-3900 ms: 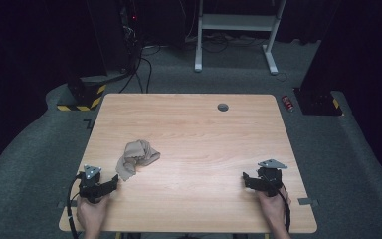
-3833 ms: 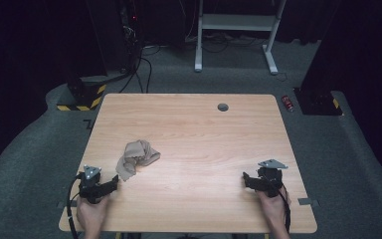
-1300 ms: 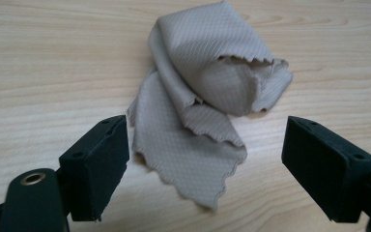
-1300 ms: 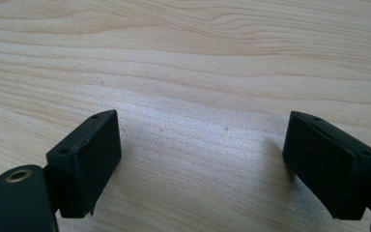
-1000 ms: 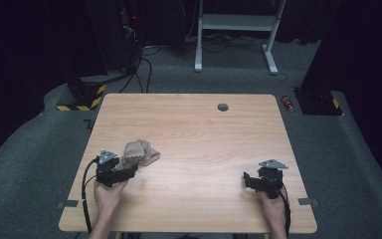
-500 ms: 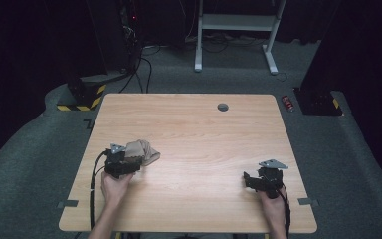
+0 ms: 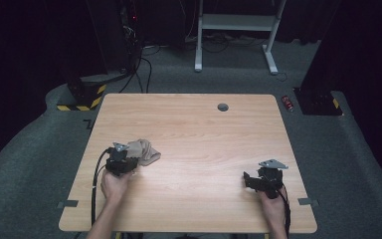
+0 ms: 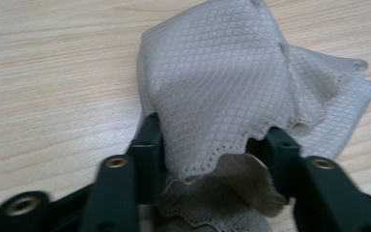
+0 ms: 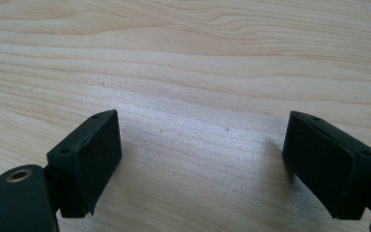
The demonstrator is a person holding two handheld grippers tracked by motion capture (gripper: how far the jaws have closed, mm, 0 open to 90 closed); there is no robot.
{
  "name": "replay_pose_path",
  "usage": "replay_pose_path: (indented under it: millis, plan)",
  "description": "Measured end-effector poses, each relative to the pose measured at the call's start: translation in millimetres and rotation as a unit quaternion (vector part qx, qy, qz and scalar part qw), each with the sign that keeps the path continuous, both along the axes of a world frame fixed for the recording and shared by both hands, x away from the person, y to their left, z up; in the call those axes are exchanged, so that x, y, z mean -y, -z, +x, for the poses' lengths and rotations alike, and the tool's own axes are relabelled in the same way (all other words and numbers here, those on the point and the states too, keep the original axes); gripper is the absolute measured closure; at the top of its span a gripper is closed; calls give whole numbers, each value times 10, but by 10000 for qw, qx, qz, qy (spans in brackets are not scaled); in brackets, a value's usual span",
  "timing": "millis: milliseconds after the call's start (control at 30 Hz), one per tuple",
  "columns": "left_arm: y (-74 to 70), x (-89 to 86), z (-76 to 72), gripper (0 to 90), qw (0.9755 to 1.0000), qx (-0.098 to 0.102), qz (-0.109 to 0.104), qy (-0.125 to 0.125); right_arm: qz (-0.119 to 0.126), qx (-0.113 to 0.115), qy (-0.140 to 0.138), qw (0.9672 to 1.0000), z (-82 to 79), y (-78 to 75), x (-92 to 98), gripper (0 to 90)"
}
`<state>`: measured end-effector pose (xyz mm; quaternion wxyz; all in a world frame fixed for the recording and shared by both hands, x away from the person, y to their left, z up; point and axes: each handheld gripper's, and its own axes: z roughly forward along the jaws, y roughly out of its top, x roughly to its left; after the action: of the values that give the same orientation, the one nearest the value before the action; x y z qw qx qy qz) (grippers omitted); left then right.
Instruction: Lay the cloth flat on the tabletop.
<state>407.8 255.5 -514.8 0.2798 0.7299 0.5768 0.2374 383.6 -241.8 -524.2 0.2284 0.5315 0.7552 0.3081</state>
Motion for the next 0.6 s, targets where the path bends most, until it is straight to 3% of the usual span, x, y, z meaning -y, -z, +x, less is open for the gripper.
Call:
replay_pose_path:
  millis: [100,133,167,233,600]
  plan:
    - [-7,13,8,661,10000,-3,-8,70,0,-1,1,10000,0,0,0,133]
    - [-12,15,13,731,9999,-7,-13,101,6,-6,9,10000,-1,0,-2,134]
    - [-20,18,14,731,9999,-2,-38,115,6,-6,9,10000,-1,0,-2,134]
    - [-25,27,21,778,9996,16,-230,179,7,-6,9,10000,-1,0,-2,134]
    - [-76,306,60,789,9964,100,-472,696,3,-2,3,10000,-1,-1,-1,136]
